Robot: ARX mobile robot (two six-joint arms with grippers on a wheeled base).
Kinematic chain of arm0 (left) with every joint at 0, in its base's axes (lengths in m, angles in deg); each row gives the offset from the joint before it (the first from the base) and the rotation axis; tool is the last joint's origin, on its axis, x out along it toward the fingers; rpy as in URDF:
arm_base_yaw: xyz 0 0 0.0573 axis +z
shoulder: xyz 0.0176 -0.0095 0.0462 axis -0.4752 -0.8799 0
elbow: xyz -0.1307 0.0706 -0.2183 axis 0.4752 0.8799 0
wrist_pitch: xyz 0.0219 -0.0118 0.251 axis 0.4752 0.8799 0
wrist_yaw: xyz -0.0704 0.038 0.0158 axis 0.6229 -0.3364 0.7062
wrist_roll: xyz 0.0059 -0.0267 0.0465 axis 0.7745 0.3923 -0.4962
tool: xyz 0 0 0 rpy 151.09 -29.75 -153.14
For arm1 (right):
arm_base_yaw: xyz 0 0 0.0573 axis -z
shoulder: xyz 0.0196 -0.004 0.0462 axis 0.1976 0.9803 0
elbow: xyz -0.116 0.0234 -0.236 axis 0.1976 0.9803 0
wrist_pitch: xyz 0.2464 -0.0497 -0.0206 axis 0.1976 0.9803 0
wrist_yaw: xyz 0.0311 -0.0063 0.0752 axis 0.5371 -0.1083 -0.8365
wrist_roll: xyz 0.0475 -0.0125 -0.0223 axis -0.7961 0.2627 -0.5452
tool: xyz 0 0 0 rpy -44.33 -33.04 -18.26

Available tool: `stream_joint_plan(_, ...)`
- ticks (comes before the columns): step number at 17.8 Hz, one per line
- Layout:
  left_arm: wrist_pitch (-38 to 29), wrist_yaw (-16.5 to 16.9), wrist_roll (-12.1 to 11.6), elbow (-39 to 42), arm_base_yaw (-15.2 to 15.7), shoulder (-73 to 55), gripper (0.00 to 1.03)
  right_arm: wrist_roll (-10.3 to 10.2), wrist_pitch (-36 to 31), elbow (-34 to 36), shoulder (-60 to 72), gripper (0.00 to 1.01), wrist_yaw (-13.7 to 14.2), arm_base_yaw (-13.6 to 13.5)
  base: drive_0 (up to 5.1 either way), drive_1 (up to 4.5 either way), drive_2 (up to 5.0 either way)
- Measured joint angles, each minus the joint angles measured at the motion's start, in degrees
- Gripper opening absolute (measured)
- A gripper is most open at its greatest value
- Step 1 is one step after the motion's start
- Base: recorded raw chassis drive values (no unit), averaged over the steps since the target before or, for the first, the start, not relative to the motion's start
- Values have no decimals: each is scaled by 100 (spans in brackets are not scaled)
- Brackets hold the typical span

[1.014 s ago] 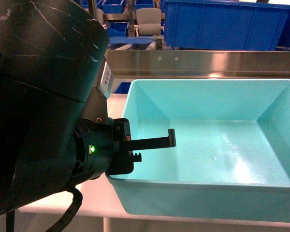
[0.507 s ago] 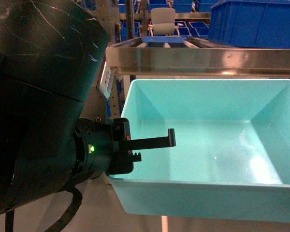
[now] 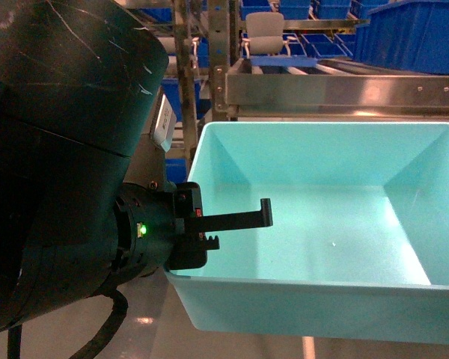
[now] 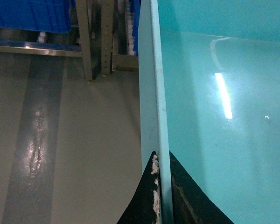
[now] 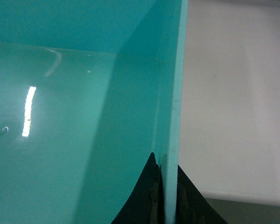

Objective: Organize blue bins on left shelf correctly

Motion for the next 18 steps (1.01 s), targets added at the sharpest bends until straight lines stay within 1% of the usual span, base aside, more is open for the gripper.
stream_joint_plan(12, 9, 0, 0, 0, 0, 0, 2, 2, 9, 0, 0, 2, -9, -2, -501, 245, 245)
stream_joint_plan(18, 4, 0, 0, 0, 0, 0, 2, 7, 2, 0, 0, 2, -7, 0, -449, 408, 62)
